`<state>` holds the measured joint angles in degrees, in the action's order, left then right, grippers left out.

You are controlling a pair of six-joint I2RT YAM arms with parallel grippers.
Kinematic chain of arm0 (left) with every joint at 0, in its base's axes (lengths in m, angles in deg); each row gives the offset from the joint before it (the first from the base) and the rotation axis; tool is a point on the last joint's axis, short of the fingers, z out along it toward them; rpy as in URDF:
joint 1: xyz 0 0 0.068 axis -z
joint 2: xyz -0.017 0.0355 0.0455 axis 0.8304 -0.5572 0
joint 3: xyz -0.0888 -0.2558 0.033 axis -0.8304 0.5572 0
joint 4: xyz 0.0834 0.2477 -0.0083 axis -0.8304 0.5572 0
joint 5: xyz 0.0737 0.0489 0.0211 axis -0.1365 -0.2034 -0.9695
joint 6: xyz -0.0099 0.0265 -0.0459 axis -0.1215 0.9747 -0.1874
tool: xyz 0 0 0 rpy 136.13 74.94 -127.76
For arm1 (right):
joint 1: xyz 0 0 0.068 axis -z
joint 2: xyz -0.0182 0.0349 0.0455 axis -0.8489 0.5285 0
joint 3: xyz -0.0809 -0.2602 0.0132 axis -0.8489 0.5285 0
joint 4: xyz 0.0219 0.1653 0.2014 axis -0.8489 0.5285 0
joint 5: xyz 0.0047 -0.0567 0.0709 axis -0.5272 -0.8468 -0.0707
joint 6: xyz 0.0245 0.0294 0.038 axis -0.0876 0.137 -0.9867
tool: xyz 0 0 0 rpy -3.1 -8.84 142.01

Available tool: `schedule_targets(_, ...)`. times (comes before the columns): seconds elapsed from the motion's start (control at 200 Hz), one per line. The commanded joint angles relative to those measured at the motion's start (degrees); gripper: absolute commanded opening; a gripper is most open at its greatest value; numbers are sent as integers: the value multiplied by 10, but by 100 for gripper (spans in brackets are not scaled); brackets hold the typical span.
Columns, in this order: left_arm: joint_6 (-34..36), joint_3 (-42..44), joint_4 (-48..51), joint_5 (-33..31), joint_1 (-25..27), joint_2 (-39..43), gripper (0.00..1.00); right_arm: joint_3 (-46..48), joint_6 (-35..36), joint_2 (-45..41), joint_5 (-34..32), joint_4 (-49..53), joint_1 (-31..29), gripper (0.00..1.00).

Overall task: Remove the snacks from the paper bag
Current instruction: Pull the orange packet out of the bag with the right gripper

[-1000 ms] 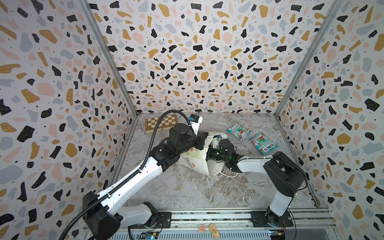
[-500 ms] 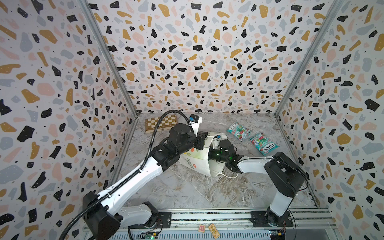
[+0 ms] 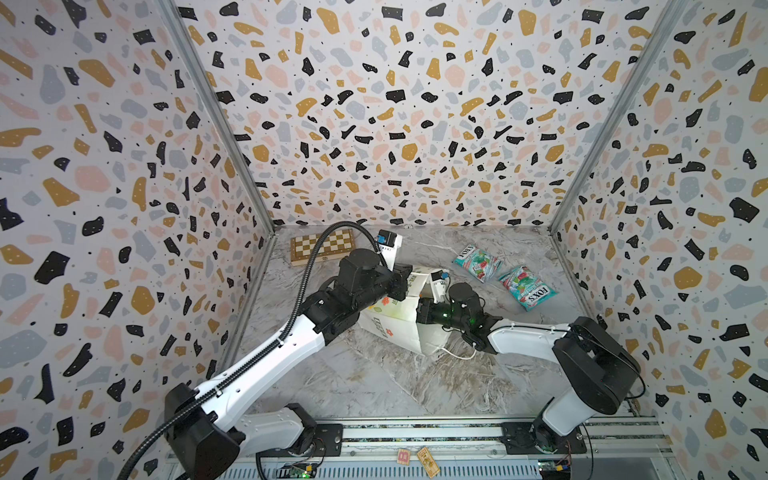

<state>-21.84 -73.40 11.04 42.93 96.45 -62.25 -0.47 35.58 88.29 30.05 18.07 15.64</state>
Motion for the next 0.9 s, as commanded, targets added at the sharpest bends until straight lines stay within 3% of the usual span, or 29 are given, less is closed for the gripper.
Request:
schedule_targets(0.0, 9, 5, -8, -18, 4, 15, 0, 6, 46, -46, 2, 23, 0, 0)
schedule_targets(0.551, 14, 3, -14, -34, 4, 17, 0, 35, 145, -167, -12, 165, 16, 0)
schedule_targets(0.896, 17, 10, -25, -36, 4, 20, 0, 27, 247, -294, -6, 305, 42, 0)
